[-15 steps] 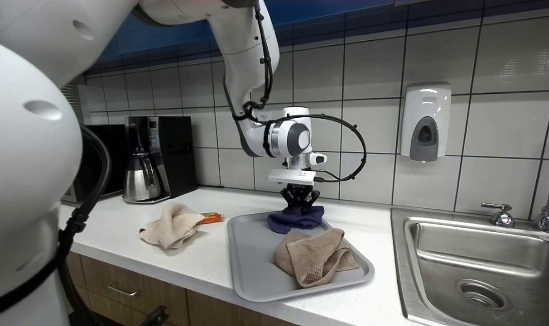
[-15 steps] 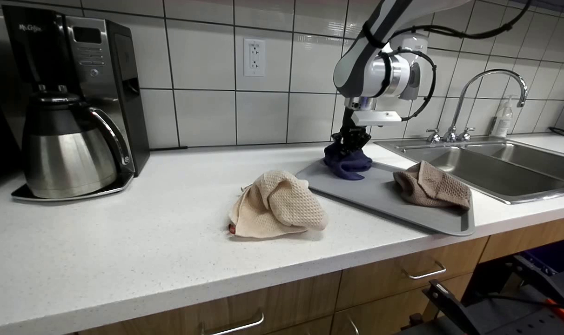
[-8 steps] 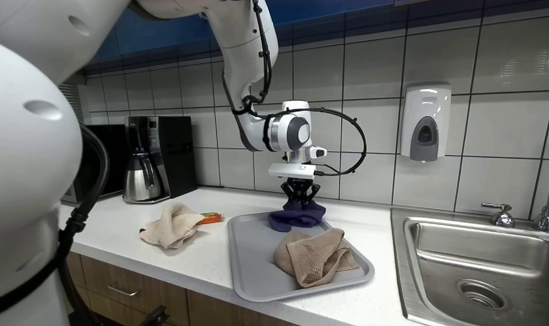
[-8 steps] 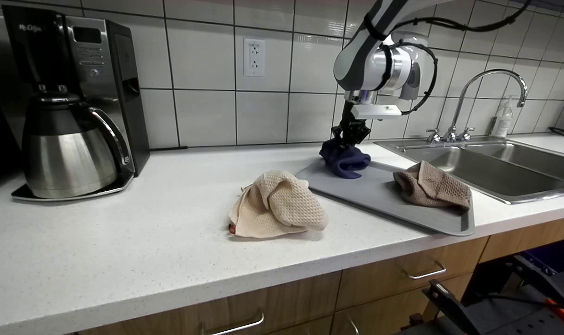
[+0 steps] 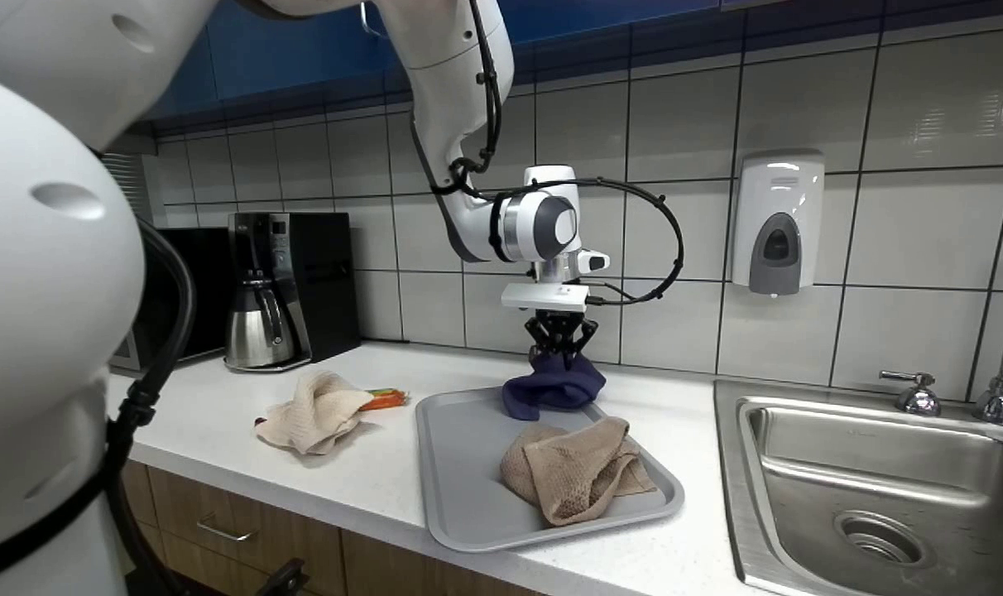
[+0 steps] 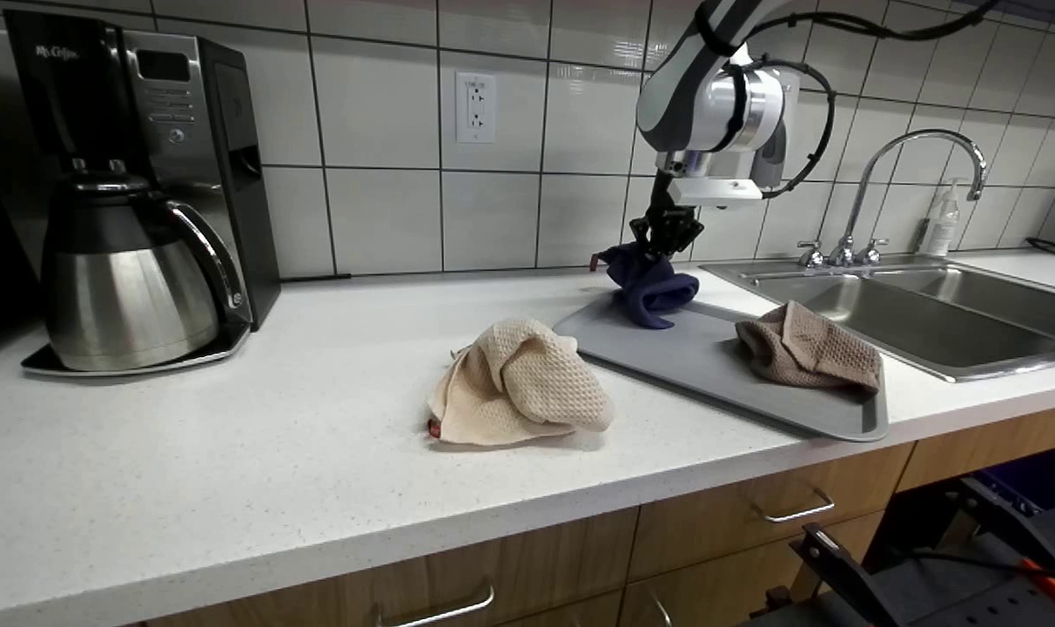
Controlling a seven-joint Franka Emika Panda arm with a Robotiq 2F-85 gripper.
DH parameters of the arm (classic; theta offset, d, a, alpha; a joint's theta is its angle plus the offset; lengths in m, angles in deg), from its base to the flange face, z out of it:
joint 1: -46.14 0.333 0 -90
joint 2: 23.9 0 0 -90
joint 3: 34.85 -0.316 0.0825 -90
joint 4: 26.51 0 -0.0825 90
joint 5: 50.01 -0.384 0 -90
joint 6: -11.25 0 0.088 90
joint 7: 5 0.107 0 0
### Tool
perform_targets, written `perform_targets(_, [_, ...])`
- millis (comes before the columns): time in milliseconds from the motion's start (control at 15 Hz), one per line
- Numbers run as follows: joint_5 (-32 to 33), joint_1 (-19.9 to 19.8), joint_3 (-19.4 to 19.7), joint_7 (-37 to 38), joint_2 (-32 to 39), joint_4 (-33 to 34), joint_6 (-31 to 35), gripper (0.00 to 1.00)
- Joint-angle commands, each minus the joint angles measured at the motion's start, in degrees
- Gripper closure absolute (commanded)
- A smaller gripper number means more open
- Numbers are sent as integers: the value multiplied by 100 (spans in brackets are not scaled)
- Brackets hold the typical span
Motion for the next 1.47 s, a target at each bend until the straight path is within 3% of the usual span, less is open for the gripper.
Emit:
perform_targets(0, [36, -126, 69, 10, -176, -76, 37, 97])
perform_targets(1400, [86, -491, 678, 297, 232, 734, -4, 97])
